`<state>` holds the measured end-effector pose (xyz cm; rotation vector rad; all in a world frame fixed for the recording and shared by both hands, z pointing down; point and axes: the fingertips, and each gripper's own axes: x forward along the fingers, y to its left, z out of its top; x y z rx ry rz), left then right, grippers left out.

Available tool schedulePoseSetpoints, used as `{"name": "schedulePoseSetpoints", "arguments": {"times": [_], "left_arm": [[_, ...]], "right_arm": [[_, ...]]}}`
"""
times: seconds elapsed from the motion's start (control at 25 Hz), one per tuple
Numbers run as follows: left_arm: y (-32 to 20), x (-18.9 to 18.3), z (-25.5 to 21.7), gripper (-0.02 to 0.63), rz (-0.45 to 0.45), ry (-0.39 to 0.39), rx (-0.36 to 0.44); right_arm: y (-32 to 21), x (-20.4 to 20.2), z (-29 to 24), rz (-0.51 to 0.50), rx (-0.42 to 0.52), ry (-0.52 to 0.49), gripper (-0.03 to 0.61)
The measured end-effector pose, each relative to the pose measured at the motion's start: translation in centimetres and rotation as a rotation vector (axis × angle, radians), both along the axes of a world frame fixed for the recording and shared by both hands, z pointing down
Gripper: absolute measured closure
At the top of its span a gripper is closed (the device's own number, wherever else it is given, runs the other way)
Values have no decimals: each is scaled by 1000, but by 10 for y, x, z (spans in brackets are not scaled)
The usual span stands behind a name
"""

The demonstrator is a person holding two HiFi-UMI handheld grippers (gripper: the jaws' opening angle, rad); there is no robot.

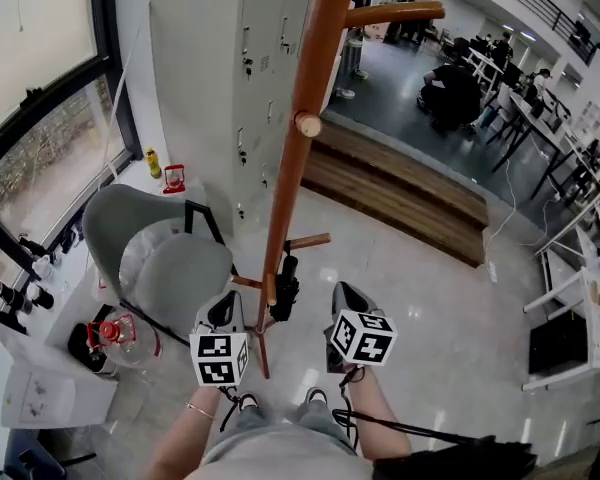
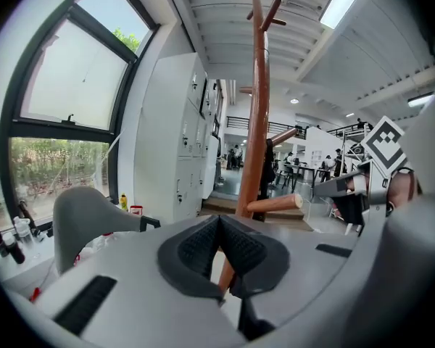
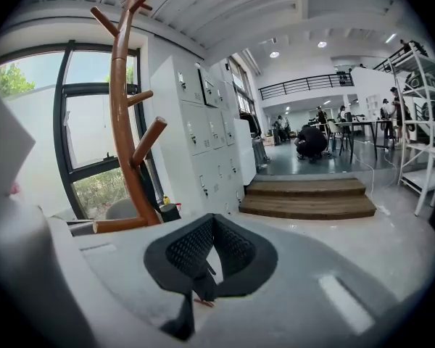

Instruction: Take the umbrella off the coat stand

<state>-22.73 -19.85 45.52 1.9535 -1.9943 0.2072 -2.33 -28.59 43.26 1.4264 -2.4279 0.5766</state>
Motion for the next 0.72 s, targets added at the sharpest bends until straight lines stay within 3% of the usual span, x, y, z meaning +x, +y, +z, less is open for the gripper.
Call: {"name": "schedulePoseSetpoints", "arguments": {"times": [0.28,0.72], "left_arm": [[14,27,23,611,-120,16,-59],[7,91,46,611,-204,-37,-101]], "right_arm": [[-10,14,3,-114,-11,21,574],[-28,55,22,-217,-32,8,574]]}}
